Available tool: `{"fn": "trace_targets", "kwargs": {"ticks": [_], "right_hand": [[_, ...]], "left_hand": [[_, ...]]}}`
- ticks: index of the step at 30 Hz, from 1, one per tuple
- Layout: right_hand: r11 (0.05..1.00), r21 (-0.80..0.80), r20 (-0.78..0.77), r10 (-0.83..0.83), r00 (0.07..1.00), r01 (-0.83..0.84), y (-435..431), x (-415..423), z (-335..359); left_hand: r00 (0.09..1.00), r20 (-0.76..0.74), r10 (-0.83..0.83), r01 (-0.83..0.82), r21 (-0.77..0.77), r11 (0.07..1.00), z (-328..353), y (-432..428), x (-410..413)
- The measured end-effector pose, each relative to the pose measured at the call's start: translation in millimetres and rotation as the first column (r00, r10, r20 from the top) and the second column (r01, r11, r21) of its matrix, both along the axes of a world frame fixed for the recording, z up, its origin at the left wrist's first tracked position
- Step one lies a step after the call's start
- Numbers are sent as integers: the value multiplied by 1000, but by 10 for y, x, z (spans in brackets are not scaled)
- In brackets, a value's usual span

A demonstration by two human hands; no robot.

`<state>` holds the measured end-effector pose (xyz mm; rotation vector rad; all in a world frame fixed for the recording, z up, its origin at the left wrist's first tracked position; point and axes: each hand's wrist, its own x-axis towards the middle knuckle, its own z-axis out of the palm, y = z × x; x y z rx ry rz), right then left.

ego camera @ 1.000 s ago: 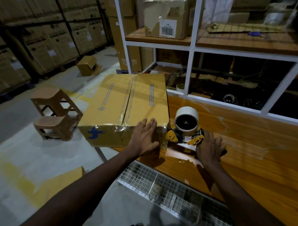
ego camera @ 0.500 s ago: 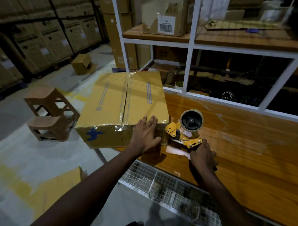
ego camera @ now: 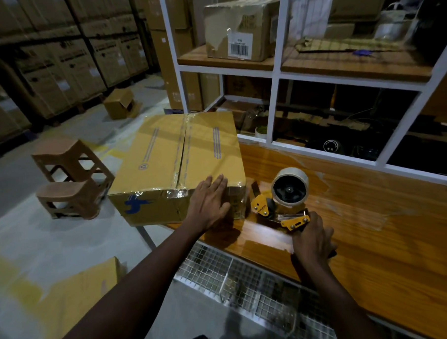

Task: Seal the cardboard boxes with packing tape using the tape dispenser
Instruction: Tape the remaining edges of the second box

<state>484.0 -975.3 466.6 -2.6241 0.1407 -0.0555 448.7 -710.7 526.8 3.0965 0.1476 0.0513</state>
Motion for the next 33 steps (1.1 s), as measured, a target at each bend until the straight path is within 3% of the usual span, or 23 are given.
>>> {"fn": "trace_targets", "kwargs": {"ticks": [6, 17, 25, 29, 33], "right_hand": [[998, -55, 71, 16, 997, -12, -132, 24, 73], [961, -249, 57, 141, 988, -122, 148, 266, 84], [907, -387, 96, 222, 970, -169, 295, 402, 524], [871, -449, -25, 210, 977, -198, 410, 411, 753], [953, -240, -204, 136, 969, -184, 412, 284, 691]], "left_hand": [[1000, 1, 18, -18, -9, 1000, 26, -6, 7], [998, 2, -61, 61, -58, 996, 54, 11, 15], [993, 28, -115, 118, -96, 988, 18, 60, 82], [994, 26, -108, 110, -89, 990, 12, 43, 78], [995, 28, -100, 102, -82, 991, 15, 53, 76]]}}
